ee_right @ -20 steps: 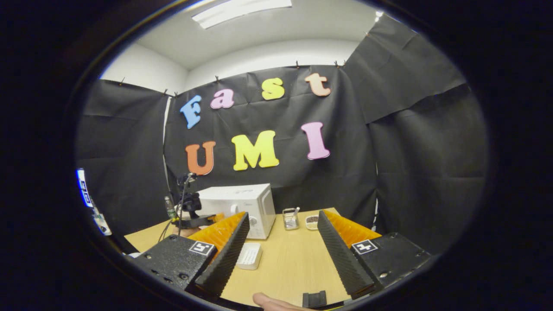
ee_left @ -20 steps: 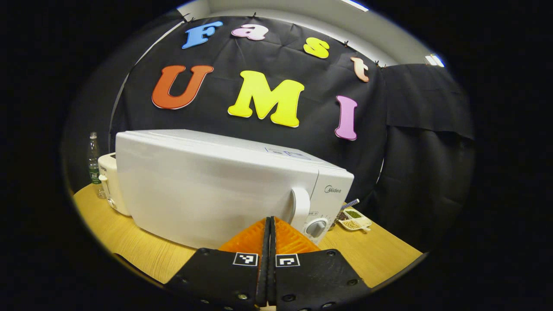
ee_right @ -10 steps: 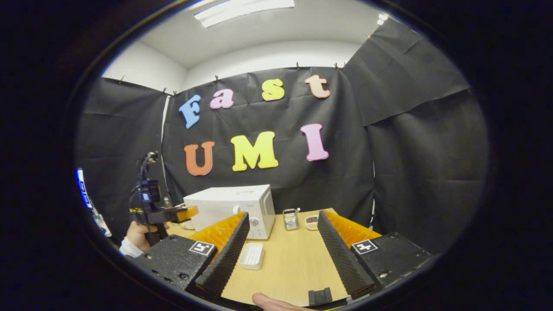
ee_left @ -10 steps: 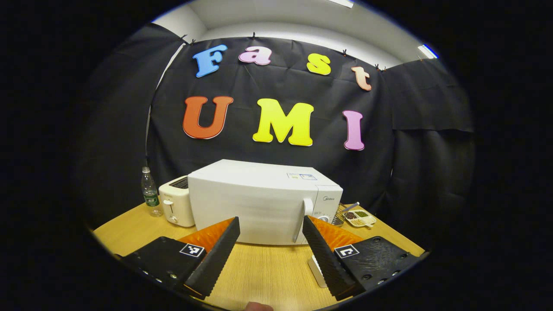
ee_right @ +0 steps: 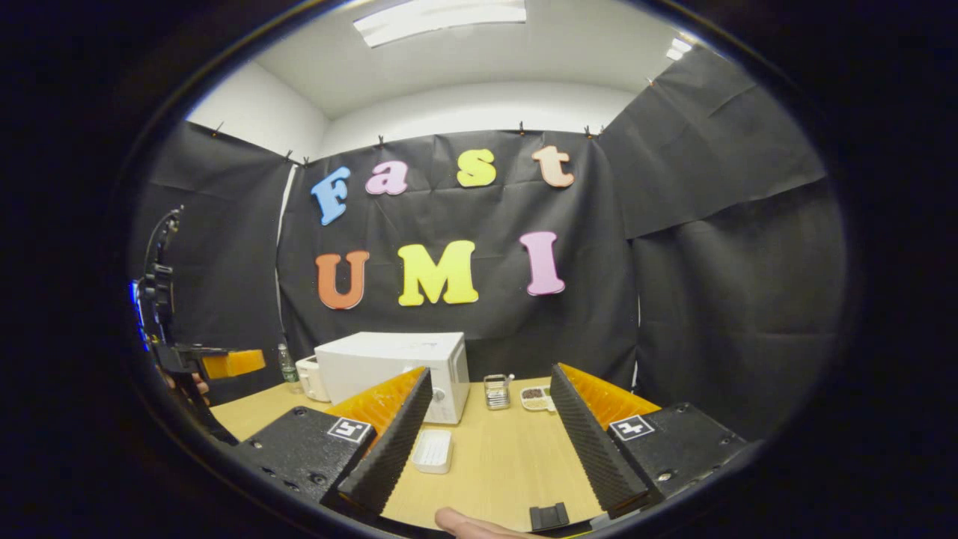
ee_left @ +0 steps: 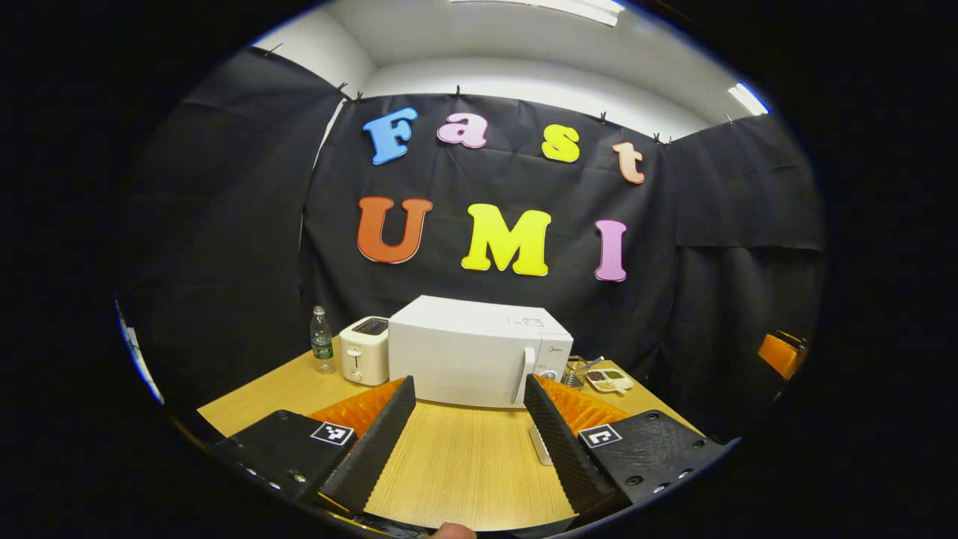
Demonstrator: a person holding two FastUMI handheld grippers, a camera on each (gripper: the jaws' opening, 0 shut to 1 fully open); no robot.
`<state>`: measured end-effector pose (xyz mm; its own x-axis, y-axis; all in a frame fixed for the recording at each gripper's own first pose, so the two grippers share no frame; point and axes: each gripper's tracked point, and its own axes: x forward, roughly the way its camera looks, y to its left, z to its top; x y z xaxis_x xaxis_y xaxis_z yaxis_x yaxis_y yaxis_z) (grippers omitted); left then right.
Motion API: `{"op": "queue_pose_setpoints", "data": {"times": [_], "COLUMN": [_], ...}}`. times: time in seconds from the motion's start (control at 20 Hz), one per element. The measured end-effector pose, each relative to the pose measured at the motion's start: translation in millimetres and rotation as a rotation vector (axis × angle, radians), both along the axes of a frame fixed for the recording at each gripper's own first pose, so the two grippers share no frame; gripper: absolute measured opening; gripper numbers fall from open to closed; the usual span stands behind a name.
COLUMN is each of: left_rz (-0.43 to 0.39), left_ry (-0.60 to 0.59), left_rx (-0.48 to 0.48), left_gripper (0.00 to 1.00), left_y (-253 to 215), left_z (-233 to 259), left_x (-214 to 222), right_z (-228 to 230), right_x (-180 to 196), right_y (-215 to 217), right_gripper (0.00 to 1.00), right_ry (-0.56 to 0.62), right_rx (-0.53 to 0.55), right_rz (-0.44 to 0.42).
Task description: Open the microwave oven with the left hand, put the food in, and close the microwave oven.
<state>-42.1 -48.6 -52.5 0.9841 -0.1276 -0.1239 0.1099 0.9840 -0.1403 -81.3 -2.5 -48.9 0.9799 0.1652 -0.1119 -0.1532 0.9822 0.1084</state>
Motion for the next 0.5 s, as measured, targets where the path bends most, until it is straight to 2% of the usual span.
{"op": "queue_pose_setpoints", "data": {"times": [0.15, 0.35, 0.5], "left_rz": [0.013, -0.037, -0.019], "left_ry": [-0.055, -0.073, -0.076], "left_rx": [0.034, 0.012, -0.003], "left_gripper": [0.93, 0.93, 0.93], "left_y": [-3, -20, -21], "left_z": [16, 19, 18], "left_x": [-30, -58, -68], "right_z": [9, 14, 16], "right_x": [-6, -13, -21], "right_y": [12, 27, 33], "right_gripper": [1.00, 1.00, 1.00], "right_ry": [-0.017, -0.027, -0.048], "right_rx": [0.009, -0.012, -0.013], "right_rz": [0.009, 0.037, 0.050]}}
